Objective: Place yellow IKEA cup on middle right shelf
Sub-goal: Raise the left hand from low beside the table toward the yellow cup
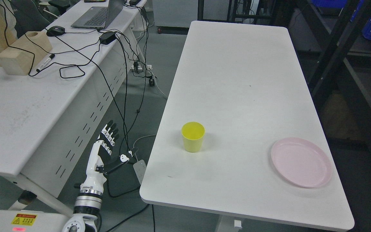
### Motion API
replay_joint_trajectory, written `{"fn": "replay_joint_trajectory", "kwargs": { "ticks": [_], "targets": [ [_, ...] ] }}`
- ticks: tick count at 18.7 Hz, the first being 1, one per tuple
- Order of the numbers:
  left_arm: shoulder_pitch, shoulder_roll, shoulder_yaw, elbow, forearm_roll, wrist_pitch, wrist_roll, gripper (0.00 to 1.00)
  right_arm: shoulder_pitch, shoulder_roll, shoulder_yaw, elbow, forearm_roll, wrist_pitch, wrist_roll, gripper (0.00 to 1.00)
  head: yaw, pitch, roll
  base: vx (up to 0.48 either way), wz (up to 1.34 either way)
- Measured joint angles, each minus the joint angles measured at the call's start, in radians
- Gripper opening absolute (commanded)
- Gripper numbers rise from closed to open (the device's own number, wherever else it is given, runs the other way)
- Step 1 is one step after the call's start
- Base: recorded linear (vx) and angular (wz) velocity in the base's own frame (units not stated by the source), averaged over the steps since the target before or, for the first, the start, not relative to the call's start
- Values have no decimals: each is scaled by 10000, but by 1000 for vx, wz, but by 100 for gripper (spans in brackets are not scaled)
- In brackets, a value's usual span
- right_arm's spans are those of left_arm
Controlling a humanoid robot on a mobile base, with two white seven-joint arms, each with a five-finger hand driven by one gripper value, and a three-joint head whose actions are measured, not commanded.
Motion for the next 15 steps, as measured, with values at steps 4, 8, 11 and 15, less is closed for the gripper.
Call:
{"fn": "replay_joint_trajectory", "kwargs": {
  "ticks": [4,8,11,15],
  "targets": [
    [0,0,-11,10,1,0,0,98,0,0,0,0,0,0,0,99,0,0,0,0,0],
    [-26,0,-24,15,1,-8,0,98,0,0,0,0,0,0,0,99,0,0,0,0,0],
    [-33,0,-70,15,2,-182,0,98,0,0,0,0,0,0,0,99,0,0,0,0,0],
    [-68,0,-316,15,0,-458,-2,97,0,0,0,0,0,0,0,99,0,0,0,0,0]
  ]
}}
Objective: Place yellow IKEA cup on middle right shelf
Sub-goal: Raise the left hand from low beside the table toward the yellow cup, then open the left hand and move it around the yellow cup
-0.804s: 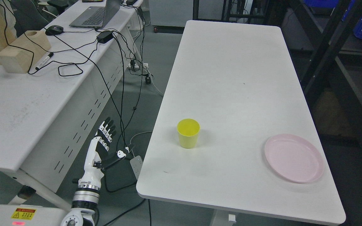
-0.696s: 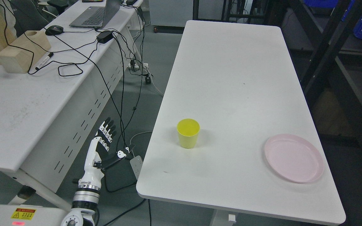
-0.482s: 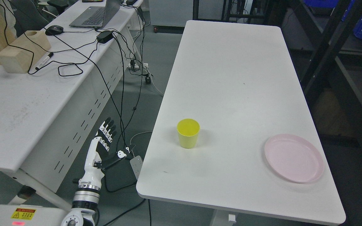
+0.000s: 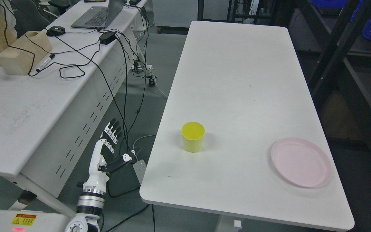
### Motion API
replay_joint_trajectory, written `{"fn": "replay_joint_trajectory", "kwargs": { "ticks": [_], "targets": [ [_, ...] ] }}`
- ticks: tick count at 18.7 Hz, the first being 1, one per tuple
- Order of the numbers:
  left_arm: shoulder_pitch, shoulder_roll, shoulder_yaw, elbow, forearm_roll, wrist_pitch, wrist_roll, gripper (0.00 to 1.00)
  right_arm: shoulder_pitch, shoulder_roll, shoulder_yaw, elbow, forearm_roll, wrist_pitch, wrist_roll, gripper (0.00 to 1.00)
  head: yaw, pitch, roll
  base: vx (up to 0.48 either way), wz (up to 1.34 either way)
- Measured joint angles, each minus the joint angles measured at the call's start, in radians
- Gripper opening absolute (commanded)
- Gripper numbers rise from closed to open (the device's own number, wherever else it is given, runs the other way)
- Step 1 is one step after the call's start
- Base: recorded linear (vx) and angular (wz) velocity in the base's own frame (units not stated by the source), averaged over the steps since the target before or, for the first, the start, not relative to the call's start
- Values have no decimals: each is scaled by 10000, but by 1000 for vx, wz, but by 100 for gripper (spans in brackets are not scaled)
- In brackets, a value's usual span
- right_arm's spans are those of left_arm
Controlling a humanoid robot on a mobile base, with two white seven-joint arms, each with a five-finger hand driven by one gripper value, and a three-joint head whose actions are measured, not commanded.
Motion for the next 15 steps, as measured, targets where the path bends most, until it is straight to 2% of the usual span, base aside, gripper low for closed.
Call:
{"fn": "replay_joint_trajectory", "kwargs": {
  "ticks": [15],
  "targets": [
    [-1460,0,-2310,843,-245,821,42,98,0,0,0,0,0,0,0,99,0,0,0,0,0]
  ]
}}
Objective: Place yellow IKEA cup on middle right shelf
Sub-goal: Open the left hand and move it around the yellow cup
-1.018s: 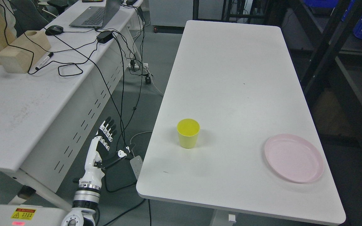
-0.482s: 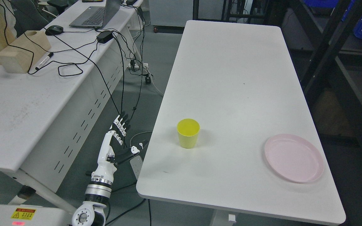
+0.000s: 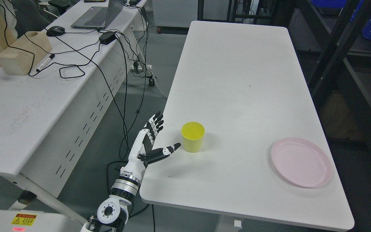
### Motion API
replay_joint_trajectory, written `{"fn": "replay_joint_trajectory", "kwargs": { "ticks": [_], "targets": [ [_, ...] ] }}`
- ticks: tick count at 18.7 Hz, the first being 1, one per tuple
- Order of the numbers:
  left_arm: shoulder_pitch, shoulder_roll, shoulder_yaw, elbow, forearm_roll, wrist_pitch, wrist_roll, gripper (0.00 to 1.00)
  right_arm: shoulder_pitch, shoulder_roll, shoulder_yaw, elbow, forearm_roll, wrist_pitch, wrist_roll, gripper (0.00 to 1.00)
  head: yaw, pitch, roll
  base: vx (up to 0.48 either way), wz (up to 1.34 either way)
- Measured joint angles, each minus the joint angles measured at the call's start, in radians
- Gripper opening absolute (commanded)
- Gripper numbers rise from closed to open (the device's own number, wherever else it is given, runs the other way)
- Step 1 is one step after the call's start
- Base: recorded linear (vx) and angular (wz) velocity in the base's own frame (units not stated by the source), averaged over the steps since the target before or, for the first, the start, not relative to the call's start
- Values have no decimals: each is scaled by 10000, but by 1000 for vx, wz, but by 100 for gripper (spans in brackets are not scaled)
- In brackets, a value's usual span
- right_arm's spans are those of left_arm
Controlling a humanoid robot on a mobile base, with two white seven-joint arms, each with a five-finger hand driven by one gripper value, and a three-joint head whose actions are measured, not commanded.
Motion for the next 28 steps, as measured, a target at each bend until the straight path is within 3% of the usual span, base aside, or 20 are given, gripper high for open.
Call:
{"fn": "replay_joint_trajectory", "kwargs": {
  "ticks": [9,28],
  "targets": [
    [-439,0,-836,646,-56,332,81,98,0,0,0,0,0,-2,0,99,0,0,0,0,0],
    [-1554,0,-729,2230,-211,582,-15,98,0,0,0,-2,0,-1,0,99,0,0,0,0,0]
  ]
}}
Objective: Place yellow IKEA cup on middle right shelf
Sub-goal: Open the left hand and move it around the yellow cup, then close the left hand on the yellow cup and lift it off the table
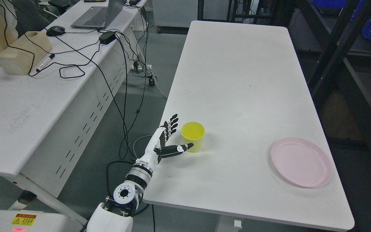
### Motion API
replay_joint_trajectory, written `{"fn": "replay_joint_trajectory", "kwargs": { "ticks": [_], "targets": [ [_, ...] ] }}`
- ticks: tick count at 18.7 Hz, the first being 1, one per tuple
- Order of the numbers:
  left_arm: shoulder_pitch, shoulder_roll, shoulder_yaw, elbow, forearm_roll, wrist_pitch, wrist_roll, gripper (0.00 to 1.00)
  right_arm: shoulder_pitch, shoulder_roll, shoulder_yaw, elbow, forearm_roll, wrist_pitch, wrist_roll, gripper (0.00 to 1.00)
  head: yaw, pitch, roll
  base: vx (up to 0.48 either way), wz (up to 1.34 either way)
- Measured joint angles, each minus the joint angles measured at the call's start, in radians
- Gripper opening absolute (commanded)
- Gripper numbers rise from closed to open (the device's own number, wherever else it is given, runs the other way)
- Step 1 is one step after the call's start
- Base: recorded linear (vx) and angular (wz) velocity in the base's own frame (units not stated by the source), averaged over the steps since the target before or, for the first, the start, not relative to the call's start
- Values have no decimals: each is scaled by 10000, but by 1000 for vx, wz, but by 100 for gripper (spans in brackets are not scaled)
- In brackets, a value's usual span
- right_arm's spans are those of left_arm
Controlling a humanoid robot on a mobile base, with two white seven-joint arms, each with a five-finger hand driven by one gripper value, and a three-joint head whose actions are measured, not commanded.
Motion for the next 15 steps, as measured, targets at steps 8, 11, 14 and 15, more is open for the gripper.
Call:
{"fn": "replay_joint_trajectory", "kwargs": {
  "ticks": [8,11,14,15],
  "targets": [
    [-272,0,-744,520,-30,2,-28,97,0,0,0,0,0,0,0,99,0,0,0,0,0],
    [-419,0,-953,686,-37,3,-29,86,0,0,0,0,0,0,0,99,0,0,0,0,0],
    [-569,0,-1105,849,-41,16,-29,68,0,0,0,1,0,0,0,99,0,0,0,0,0],
    [-606,0,-1145,895,-41,26,-29,63,0,0,0,1,0,0,0,99,0,0,0,0,0]
  ]
}}
